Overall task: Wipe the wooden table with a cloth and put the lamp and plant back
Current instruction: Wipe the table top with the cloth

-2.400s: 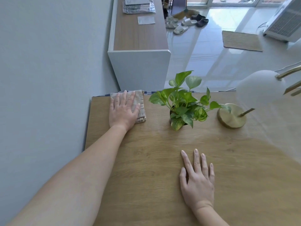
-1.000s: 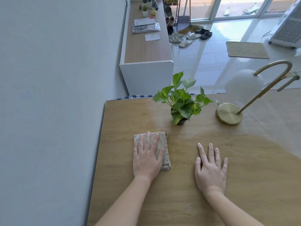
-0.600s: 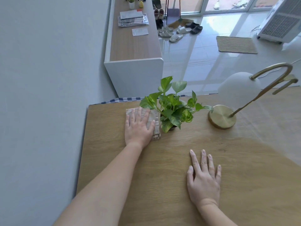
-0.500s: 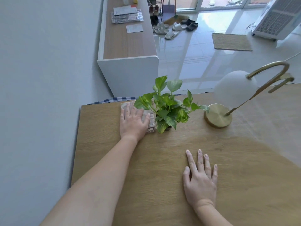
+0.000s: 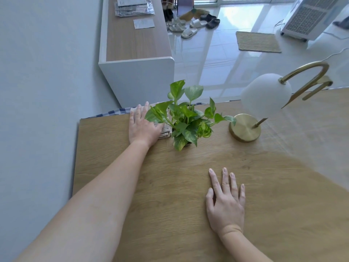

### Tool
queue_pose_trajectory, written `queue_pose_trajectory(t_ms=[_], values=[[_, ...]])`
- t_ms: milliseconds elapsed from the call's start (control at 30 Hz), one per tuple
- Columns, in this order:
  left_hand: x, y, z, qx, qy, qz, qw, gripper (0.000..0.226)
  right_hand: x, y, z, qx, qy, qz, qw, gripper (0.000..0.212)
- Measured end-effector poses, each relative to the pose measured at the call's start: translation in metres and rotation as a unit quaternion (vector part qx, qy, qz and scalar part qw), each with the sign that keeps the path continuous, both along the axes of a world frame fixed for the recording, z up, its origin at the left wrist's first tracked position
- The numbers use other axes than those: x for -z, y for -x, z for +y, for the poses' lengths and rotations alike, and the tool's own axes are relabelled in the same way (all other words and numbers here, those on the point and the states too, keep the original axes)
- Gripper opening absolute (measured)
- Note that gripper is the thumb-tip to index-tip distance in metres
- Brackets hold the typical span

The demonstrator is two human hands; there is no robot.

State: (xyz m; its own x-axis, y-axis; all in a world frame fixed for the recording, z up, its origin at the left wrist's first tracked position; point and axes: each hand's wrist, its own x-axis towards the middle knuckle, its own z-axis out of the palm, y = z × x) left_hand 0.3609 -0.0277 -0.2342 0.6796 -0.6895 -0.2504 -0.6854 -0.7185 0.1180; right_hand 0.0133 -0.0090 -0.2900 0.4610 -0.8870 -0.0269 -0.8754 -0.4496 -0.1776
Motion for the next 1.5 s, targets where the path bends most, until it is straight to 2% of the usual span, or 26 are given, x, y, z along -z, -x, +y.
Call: queue_pose_trajectory(t_ms=[200, 367, 867, 1167, 1500], values=[[0.021, 0.012, 0.023, -0.001, 0.062, 0.006, 0.998, 0.078, -0.002, 0.000, -0.002, -0.004, 0.004, 0.004, 1.000, 0.063], [0.037, 0.041, 0.061, 0.018, 0.077, 0.005, 0.997, 0.069, -0.003, 0.001, -0.001, -0.001, -0.004, 0.006, 1.000, 0.062], [0.038, 0.152, 0.174, 0.011, 0.094, 0.024, 0.995, 0.066, -0.013, -0.001, 0.008, -0.001, -0.014, 0.001, 1.000, 0.062], [0.032, 0.136, 0.162, 0.007, 0.084, 0.033, 0.996, 0.066, -0.010, -0.003, 0.005, 0.004, 0.004, -0.003, 1.000, 0.062], [0.029, 0.034, 0.086, 0.028, 0.077, 0.011, 0.997, 0.069, -0.009, -0.006, 0.003, 0.001, 0.022, -0.007, 1.000, 0.064]])
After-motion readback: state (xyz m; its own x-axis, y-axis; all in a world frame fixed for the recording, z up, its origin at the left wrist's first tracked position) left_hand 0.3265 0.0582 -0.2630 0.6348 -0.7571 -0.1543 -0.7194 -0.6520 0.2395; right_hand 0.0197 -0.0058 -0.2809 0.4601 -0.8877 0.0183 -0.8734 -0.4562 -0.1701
